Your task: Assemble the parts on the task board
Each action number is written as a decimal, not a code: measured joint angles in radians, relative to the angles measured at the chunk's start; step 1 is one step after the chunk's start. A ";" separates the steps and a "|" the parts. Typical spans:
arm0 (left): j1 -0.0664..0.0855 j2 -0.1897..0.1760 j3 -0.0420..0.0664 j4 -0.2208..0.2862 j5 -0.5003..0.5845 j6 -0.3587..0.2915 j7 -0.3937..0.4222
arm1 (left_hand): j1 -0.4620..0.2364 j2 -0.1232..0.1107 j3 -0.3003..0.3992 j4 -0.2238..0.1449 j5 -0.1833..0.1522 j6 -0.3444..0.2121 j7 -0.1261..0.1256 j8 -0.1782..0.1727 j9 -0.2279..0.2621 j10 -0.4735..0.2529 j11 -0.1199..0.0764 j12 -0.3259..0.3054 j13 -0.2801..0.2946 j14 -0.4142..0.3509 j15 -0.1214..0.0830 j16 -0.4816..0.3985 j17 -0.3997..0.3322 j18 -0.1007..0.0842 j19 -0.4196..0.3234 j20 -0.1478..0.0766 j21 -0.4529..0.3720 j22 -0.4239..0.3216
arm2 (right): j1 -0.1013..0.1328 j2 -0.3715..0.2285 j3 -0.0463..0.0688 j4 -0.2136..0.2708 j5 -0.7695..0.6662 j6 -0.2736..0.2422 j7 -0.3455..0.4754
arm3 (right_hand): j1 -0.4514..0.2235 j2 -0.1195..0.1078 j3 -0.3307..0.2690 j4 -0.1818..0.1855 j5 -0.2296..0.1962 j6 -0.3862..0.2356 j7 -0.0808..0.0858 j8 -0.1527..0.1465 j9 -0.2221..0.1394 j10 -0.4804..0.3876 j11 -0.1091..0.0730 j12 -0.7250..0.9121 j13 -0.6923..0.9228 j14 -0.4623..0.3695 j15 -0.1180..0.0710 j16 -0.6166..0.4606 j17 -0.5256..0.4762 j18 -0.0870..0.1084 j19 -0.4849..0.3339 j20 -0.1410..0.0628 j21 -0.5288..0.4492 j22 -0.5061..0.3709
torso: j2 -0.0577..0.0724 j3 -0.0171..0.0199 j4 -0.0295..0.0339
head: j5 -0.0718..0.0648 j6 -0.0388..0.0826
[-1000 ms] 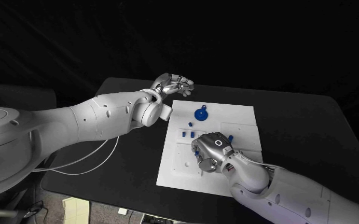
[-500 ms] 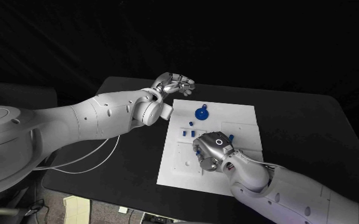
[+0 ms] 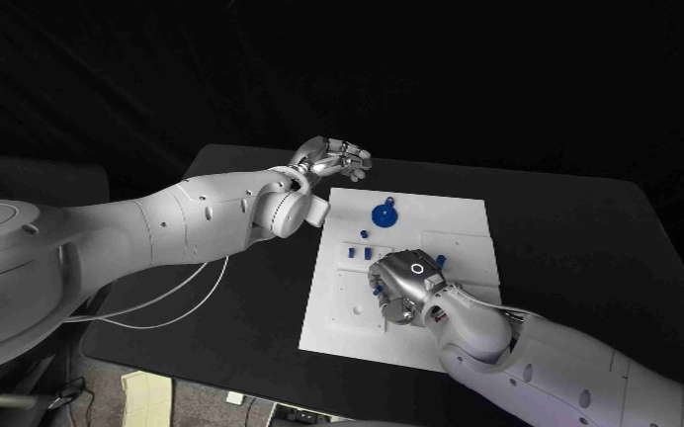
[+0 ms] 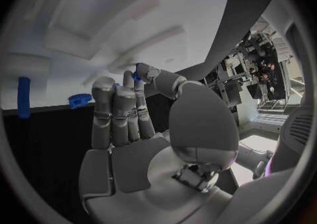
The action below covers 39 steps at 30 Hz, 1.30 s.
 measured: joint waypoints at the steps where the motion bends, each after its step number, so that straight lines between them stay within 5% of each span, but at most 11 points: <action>1: 0.000 0.000 0.000 0.000 0.000 0.000 0.000 | 0.000 0.000 0.000 0.000 0.000 -0.001 0.001 0.000 0.000 0.000 0.000 0.000 0.000 0.000 0.000 0.000 0.000 0.000 0.000 0.000 0.000 0.000 | 0.000 0.001 0.000 -0.001 0.001 0.001 0.000 | 0.000 0.000 0.000 0.000 0.000 0.000 0.000 0.000 0.000 0.000 0.000 0.000 0.000 0.000 0.000 0.000 0.000 0.000 0.000 0.000 0.000 0.000 | 0.000 0.0001 0.0000 | 0.000 -0.001; 23: 0.000 0.003 0.000 -0.001 0.000 0.004 -0.004 | 0.000 0.000 -0.003 0.003 0.000 -0.001 0.001 0.000 0.000 0.000 0.000 0.000 0.000 0.000 0.000 0.000 0.003 -0.001 0.004 0.004 0.000 0.001 | 0.000 0.011 0.000 -0.007 0.058 0.022 0.008 | 0.000 0.000 -0.008 0.008 0.000 -0.002 0.001 -0.003 0.001 0.000 0.000 -0.010 0.001 -0.004 0.004 0.000 -0.007 0.000 -0.005 -0.001 0.000 0.000 | 0.000 0.0004 0.0000 | 0.000 -0.008; 28: 0.000 0.003 0.000 -0.002 0.000 0.006 -0.005 | 0.000 0.000 -0.003 0.003 0.000 -0.001 0.001 0.000 0.000 0.000 0.000 0.000 0.000 0.000 0.000 -0.004 0.004 -0.001 0.004 0.004 0.000 0.002 | 0.001 0.013 0.000 -0.013 0.078 0.020 0.016 | 0.000 0.000 -0.001 0.015 0.003 -0.025 0.018 -0.020 -0.008 0.000 0.000 -0.032 -0.002 -0.007 0.007 0.000 -0.010 0.000 -0.005 -0.001 0.000 0.000 | 0.000 -0.0001 -0.0002 | 0.001 -0.009; 32: 0.000 0.002 0.000 -0.002 0.000 0.008 -0.006 | 0.000 0.000 -0.003 0.003 0.000 -0.001 0.001 0.000 0.000 0.000 0.000 0.000 0.000 0.000 0.000 -0.004 0.004 -0.001 0.004 0.004 -0.004 0.002 | 0.001 0.012 0.000 -0.016 0.100 0.013 0.026 | -0.024 -0.024 -0.037 0.024 0.073 -0.063 0.034 -0.043 -0.018 -0.002 0.002 -0.057 -0.007 -0.005 0.009 0.000 -0.015 0.000 -0.004 0.000 0.004 0.000 | 0.000 -0.0002 -0.0004 | 0.001 -0.009; 35: 0.000 0.002 0.000 -0.002 0.000 0.010 -0.007 | 0.000 0.000 -0.003 0.003 0.000 -0.001 0.001 0.000 0.000 0.000 0.000 0.000 -0.001 0.000 0.000 -0.004 0.006 -0.001 0.004 0.004 -0.004 0.002 | 0.001 0.010 0.000 -0.017 0.122 0.002 0.035 | -0.060 -0.035 -0.104 0.010 0.102 -0.118 0.056 -0.068 -0.028 -0.045 0.027 -0.093 -0.028 -0.015 0.038 0.000 -0.015 -0.005 -0.009 0.005 0.004 0.000 | 0.000 -0.0001 -0.0006 | 0.001 -0.010; 39: 0.000 0.001 0.000 -0.002 0.000 0.014 -0.009 | -0.004 0.004 -0.003 0.003 0.000 -0.001 0.001 0.000 0.000 0.000 0.000 0.000 -0.001 0.000 0.000 -0.004 0.006 -0.001 0.004 0.004 -0.004 0.002 | 0.000 0.006 -0.002 -0.016 0.147 -0.016 0.046 | -0.083 -0.039 -0.167 -0.001 0.134 -0.157 0.074 -0.081 -0.034 -0.085 0.038 -0.112 -0.047 -0.018 0.051 0.000 -0.019 -0.006 -0.011 0.007 0.004 0.000 | 0.000 -0.0001 -0.0010 | 0.000 -0.010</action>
